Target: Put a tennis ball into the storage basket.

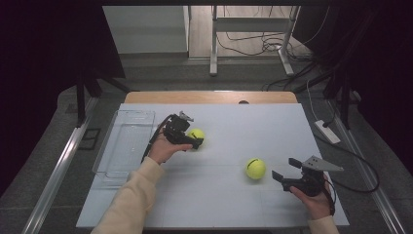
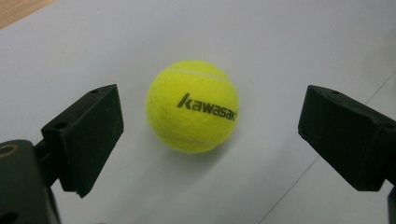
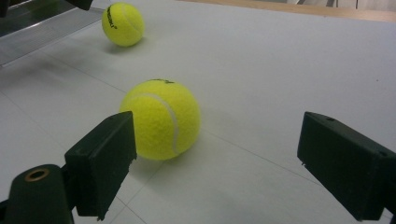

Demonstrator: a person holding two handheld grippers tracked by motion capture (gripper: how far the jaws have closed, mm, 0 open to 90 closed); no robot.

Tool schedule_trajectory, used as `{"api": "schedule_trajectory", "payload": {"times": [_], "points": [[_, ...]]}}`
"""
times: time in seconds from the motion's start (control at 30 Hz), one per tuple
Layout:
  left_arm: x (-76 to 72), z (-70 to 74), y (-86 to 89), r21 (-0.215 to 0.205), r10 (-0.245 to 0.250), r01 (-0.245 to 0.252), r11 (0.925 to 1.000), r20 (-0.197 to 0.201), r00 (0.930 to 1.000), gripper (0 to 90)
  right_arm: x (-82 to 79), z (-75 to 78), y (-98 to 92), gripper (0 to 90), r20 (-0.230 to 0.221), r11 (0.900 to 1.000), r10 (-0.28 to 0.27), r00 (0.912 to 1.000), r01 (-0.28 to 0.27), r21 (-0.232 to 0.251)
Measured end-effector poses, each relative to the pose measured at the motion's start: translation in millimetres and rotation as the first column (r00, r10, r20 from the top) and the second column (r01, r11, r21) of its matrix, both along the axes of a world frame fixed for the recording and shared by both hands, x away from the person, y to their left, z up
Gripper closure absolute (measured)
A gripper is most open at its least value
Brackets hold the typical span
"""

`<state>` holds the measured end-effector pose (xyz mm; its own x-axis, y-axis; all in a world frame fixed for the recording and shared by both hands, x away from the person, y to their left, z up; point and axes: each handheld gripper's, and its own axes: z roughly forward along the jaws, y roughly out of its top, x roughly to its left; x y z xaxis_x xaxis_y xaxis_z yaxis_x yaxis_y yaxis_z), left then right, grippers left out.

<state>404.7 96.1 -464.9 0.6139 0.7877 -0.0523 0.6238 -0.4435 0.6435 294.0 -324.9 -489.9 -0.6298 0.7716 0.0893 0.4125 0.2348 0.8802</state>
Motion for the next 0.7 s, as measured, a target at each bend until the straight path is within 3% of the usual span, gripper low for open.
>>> {"api": "schedule_trajectory", "payload": {"times": [0.4,0.7], "points": [[11.1,-6.9,-4.9,0.025,0.012,-0.012,0.9996,-0.01,0.9999,7.7,-0.1,0.0,-0.8,11.7,0.001,1.0,-0.002,1.0,0.002,-0.002],[20.9,-13.0,-7.1,0.019,0.022,-0.021,0.9996,-0.036,0.9991,7.5,0.0,-0.4,-1.2,11.7,0.001,1.0,-0.003,1.0,0.003,-0.006]]}}
